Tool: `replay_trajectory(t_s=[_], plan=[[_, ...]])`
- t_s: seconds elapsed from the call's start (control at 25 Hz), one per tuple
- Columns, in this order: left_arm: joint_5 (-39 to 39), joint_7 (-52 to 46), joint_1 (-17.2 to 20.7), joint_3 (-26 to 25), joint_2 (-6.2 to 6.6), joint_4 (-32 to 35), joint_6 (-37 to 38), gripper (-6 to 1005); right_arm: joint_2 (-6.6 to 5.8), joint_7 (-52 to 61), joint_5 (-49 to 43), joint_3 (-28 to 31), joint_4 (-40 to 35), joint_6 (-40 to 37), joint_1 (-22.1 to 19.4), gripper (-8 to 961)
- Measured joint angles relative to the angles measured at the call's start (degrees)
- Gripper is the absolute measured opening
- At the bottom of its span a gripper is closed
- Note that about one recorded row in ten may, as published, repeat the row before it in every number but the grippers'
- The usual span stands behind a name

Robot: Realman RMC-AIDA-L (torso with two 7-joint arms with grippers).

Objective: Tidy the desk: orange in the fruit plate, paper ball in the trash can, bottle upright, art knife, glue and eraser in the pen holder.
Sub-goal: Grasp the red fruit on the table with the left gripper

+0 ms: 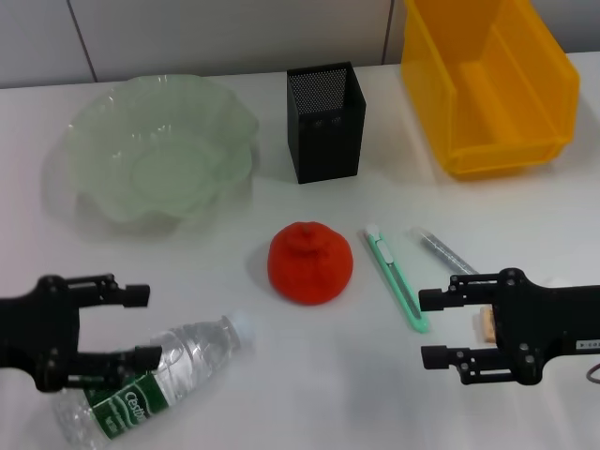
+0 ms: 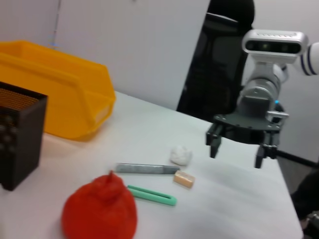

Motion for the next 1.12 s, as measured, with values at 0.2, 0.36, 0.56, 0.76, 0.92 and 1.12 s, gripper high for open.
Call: replay_trajectory(t_s=[0.2,0.36,0.56,0.76,0.92,1.12], plan=[[-0.63,-6.76,-0.32,0.44,-2.01,9.62,0.26,750,-0.33,-0.01,0.0,-0.36,0.02,-1.28,-0.73,661],[-0.71,-8.42,-1.89,0.66,-2.46,11.24,-2.06,744,-0.34,-0.15,0.0,-0.36,-0.14,-2.75,-1.3,661],[-0.73,-8.63,-2.73,0.84,-2.49,11.15,-4.98,736,-0.24,-0.18,-0.96,-0.43,-0.24,-3.58,-1.77,661],[-0.96,-8.81,-4.02,4.14,-2.56,10.04,-10.23,728,0.04,-0.19,-2.21,-0.45,-0.26,-3.75,-2.03,661],[-2.93,-8.95,-4.71,10.49,-2.71,7.92,-15.64,722,0.08,-0.25,-2.36,-0.45,-0.06,-3.67,-2.04,661],[-10.94,-8.37,-4.19,23.91,-2.74,5.11,-24.92,714,0.07,-0.27,-3.08,-0.51,-0.02,-3.86,-1.83,661]])
